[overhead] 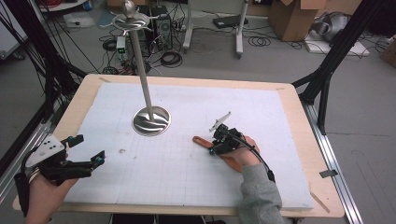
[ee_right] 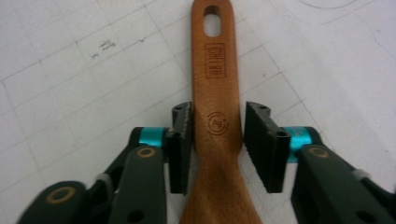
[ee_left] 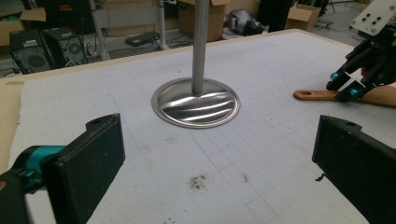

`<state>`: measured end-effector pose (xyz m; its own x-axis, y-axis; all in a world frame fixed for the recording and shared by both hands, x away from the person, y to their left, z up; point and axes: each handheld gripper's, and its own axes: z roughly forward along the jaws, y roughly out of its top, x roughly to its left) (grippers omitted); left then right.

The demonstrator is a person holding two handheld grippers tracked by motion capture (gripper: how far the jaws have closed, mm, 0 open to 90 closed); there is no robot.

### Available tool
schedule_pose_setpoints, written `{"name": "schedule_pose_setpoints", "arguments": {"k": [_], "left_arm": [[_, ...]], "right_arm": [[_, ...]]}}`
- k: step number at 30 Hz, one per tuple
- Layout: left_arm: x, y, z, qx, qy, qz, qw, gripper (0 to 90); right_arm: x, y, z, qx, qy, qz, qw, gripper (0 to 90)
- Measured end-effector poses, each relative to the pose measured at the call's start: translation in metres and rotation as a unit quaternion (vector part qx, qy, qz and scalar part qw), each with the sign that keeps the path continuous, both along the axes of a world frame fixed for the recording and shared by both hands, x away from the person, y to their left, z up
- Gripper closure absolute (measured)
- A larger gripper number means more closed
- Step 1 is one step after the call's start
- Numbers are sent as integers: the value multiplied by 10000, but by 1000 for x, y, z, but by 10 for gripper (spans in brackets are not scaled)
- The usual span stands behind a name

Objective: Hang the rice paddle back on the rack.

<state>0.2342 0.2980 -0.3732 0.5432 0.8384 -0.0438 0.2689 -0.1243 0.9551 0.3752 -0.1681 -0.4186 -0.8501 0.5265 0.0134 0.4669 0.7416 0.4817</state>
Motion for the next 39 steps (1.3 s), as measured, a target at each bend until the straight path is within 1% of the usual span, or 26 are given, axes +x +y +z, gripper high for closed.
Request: {"name": "schedule_pose_setpoints", "arguments": {"k": [9, 11, 14, 15, 16, 17, 18, 20, 21, 22, 25, 27, 30, 39], "left_arm": [[2, -2, 0, -11, 2, -22, 10000, 29], [3, -2, 0, 1, -3, -35, 10000, 29], [4, -3, 0, -21, -8, -40, 10000, 29], [5, -3, 0, -23, -10, -45, 10000, 29], [5, -3, 0, -20, -5, -52, 10000, 29], [5, -4, 0, -25, -5, -52, 10000, 29], [6, -4, 0, -18, 1, -58, 10000, 29], [6, -6, 0, -19, -8, -71, 10000, 29], [7, -6, 1, -8, -11, -88, 10000, 29], [7, -7, 1, -4, -10, -94, 10000, 29], [9, -8, 1, -3, -9, -122, 9999, 29], [10, -10, 1, -24, 0, -138, 9999, 29], [12, -11, 1, -32, -4, -165, 9999, 29], [15, -15, 1, -21, -12, -226, 9997, 29]], "right_arm": [[-1, -1, 0, 41, -5, -6, 10000, 646], [0, -2, 1, 32, -96, -30, 9999, 647], [-1, -7, 4, 215, -149, -145, 9996, 647], [-2, -11, 8, 311, -215, -245, 9990, 647], [-2, -11, 8, 311, -215, -245, 9990, 647], [-2, -13, 10, 402, -252, -302, 9984, 647], [-3, -15, 13, 565, -259, -402, 9973, 647], [-3, -21, 16, 878, -324, -508, 9943, 647], [-4, -23, 18, 940, -337, -581, 9933, 648], [-5, -26, 20, 992, -396, -639, 9922, 647], [-7, -31, 24, 1135, -475, -678, 9901, 648], [-9, -34, 27, 1180, -532, -722, 9889, 648], [-13, -37, 33, 1242, -693, -743, 9870, 648], [-28, -49, 56, 1568, -1131, -800, 9779, 648]]}}
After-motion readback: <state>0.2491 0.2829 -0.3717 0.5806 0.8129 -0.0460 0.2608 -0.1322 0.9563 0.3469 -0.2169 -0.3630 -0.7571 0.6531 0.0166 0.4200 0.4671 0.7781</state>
